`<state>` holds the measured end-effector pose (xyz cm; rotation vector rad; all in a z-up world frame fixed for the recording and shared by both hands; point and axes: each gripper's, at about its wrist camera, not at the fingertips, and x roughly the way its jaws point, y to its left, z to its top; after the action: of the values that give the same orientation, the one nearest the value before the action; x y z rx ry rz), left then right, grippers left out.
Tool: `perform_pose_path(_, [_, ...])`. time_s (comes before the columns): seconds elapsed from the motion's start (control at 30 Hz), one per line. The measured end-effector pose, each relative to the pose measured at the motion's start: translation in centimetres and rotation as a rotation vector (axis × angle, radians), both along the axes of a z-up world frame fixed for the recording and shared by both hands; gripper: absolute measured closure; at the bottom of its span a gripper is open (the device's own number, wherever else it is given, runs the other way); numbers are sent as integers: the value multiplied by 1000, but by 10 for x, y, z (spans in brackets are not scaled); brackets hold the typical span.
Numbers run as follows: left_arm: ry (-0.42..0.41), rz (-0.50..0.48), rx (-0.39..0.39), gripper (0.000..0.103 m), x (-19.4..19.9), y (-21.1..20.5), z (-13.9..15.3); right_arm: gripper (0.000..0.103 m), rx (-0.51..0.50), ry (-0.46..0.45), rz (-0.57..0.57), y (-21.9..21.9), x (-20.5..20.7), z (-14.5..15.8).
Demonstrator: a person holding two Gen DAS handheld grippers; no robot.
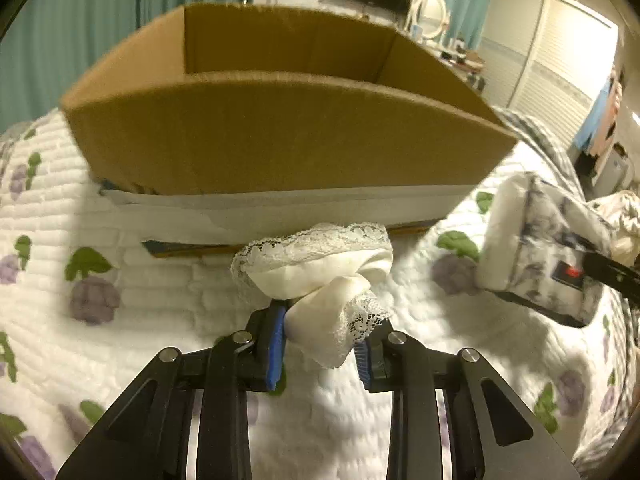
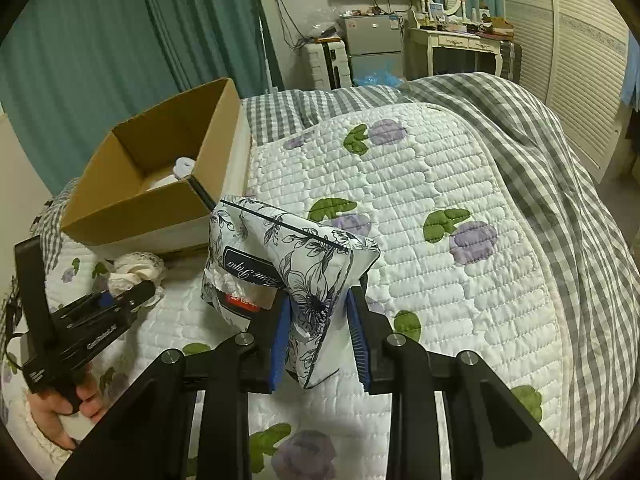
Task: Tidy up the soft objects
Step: 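Grasp the lace-trimmed cream cloth with the left tool while the right tool holds the tissue box, then place the tissue box and lace cloth into the box, opening both tools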
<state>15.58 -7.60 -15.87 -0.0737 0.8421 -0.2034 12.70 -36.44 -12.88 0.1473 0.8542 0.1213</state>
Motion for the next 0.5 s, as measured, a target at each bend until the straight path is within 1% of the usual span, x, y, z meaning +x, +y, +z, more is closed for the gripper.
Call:
perform_pose_path(0.17, [-26,-15,-12,76,-29,4,22,76,8,-52,-3,4,-19,15])
perform_pose_path(0.27, [-55,-29,0,76,-48,5,38,76,15,-86,6,9,-30,30])
perform_pose_path(0.37, [-88,-32,4,76,-69,9,56,76,4,-127,24,20,-41,48])
perform_pose_path(0.5, [-143,-34,0,75,-78,14,84,77,5,-185,57,35,-50,76])
